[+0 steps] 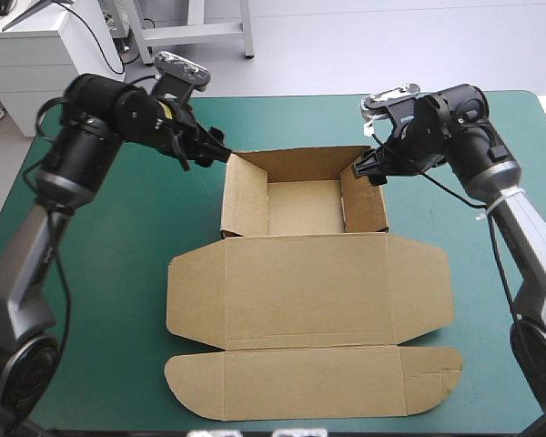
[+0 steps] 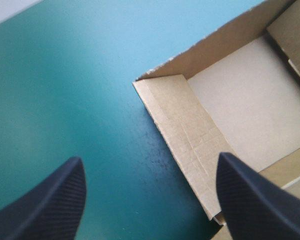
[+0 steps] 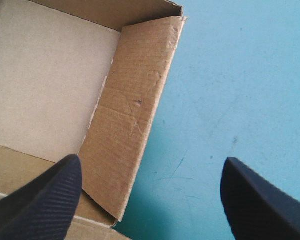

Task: Fold the box

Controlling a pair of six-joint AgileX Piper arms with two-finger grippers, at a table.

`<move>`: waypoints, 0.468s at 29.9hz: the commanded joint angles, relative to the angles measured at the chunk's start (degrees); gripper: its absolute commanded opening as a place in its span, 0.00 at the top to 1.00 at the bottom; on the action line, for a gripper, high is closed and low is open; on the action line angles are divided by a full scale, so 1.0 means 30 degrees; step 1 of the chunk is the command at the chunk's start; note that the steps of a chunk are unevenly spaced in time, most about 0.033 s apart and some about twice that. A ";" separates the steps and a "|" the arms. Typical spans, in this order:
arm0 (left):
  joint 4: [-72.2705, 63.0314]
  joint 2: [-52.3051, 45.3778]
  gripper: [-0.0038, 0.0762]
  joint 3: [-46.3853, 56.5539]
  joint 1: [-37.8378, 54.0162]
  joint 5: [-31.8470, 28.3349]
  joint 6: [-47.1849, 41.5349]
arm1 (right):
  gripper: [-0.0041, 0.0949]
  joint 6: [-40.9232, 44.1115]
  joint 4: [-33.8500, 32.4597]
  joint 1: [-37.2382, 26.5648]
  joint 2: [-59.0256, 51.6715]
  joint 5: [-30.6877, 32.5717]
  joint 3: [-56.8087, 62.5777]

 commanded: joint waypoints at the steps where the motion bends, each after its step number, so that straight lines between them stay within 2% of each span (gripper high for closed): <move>1: 0.0241 -0.2857 0.49 -0.0611 -0.0033 0.0779 0.0650 | 0.24 -0.0234 -0.0243 -0.0155 -0.0967 -0.0439 -0.0525; 7: 0.0241 -0.5722 0.95 -0.0256 -0.0033 0.0779 0.1230 | 0.24 -0.0234 -0.0107 -0.0155 -0.0612 -0.0599 -0.0525; 14: 0.0476 -0.8786 0.96 0.3116 -0.0033 0.0779 0.1995 | 0.24 -0.0344 0.0444 -0.0155 0.0268 -0.0472 -0.0525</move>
